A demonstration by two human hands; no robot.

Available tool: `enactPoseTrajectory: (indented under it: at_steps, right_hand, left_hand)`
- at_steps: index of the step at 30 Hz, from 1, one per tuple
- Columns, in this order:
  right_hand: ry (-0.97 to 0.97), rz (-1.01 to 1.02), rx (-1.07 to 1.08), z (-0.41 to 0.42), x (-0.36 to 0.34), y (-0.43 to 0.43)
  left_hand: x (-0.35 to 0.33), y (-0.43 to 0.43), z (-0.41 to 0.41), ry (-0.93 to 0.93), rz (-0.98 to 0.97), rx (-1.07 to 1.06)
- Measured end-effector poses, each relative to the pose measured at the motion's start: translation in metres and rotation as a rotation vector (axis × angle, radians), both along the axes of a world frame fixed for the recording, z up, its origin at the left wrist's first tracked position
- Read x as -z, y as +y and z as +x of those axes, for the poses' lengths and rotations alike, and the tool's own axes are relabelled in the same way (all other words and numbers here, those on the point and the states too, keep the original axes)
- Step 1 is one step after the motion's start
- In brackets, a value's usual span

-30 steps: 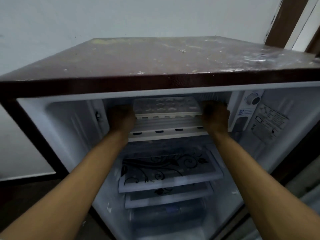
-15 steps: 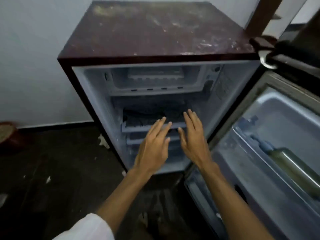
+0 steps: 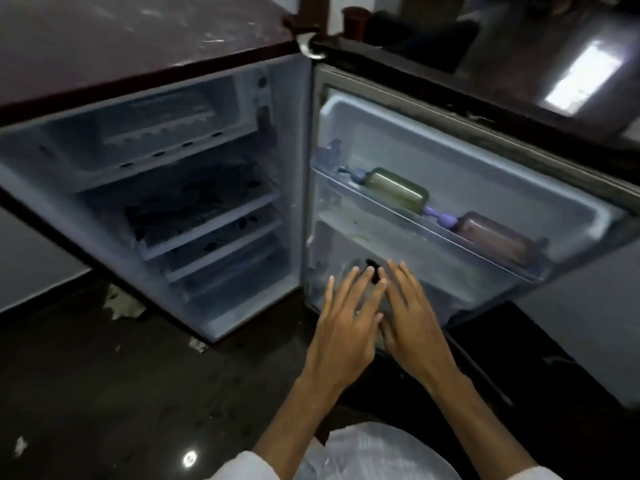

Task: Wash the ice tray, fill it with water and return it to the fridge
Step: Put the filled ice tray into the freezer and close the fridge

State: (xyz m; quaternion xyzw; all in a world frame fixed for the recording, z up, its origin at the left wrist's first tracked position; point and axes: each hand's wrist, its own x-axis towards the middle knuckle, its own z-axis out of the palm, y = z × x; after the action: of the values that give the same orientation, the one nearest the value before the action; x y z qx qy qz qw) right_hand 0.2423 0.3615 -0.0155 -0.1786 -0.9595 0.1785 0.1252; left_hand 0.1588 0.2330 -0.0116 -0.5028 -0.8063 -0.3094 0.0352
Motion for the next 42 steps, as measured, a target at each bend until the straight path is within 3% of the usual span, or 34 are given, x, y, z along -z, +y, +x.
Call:
enactPoseTrajectory:
  at_steps: [9, 17, 24, 31, 42]
  right_hand:
    - [0.134, 0.097, 0.391, 0.123, -0.044, 0.039]
    - [0.280, 0.059, 0.635, 0.156, -0.083, 0.134]
    - [0.176, -0.184, 0.451, 0.164, -0.083, 0.213]
    - [0.248, -0.363, 0.254, 0.170, -0.084, 0.242]
    - [0.404, -0.614, 0.065, 0.198, -0.081, 0.249]
  left_hand:
    - [-0.023, 0.072, 0.077, -0.027, 0.063, 0.327]
    - [-0.029, 0.125, 0.130, -0.136, 0.107, 0.383]
    - [-0.019, 0.189, 0.172, -0.205, 0.146, 0.244]
    - [-0.015, 0.224, 0.204, -0.293, 0.268, 0.046]
    - [-0.001, 0.233, 0.239, -0.407, 0.244, -0.069]
